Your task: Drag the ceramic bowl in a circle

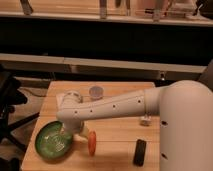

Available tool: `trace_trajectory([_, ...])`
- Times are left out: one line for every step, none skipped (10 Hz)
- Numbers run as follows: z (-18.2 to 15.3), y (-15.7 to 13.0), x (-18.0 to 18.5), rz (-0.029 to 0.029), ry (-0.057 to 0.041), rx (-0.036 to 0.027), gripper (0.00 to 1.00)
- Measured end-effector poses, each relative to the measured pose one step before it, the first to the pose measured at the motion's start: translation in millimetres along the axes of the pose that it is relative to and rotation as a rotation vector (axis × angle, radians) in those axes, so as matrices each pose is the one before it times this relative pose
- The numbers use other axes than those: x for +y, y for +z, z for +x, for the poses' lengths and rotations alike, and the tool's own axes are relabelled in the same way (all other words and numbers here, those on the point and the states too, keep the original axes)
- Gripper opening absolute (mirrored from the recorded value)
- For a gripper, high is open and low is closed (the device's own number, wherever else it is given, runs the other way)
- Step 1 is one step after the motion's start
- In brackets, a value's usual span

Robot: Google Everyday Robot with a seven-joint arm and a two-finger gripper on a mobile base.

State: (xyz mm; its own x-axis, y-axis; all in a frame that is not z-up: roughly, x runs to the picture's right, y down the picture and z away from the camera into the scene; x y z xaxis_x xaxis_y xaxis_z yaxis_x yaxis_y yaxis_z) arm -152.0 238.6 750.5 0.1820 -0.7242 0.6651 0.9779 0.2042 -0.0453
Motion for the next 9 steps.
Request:
trace_trajectory([0.39,2.23,0.11,-0.00482,-0.00088,-0.00471,0.80])
trace_trajectory([-0.07,2.53,-0.65,-0.00447,-0.00264,-0.00567,0.80])
trace_trajectory([0.22,1.08,-0.25,-0.00240,-0.00346,-0.00672,0.80])
trace_trajectory([0.88,-0.30,0.91,-0.00293,-0.00075,-0.00417,0.80])
trace_trajectory([1.02,0.60,1.68,-0.00446,0.00145,-0.00900,0.80])
trace_trajectory([0.41,2.82,1.12,-0.00609,-0.00070,-0.00773,0.80])
trace_trajectory([0.04,1.90,-0.63,-0.00232,-0.00180,-0.00486,0.80])
trace_trajectory([-0.09,0.86,-0.93,-0.00111,-0.00184,-0.00319,0.80])
trace_trajectory([0.71,1.26,0.69,-0.00503,0.00019,-0.00477,0.80])
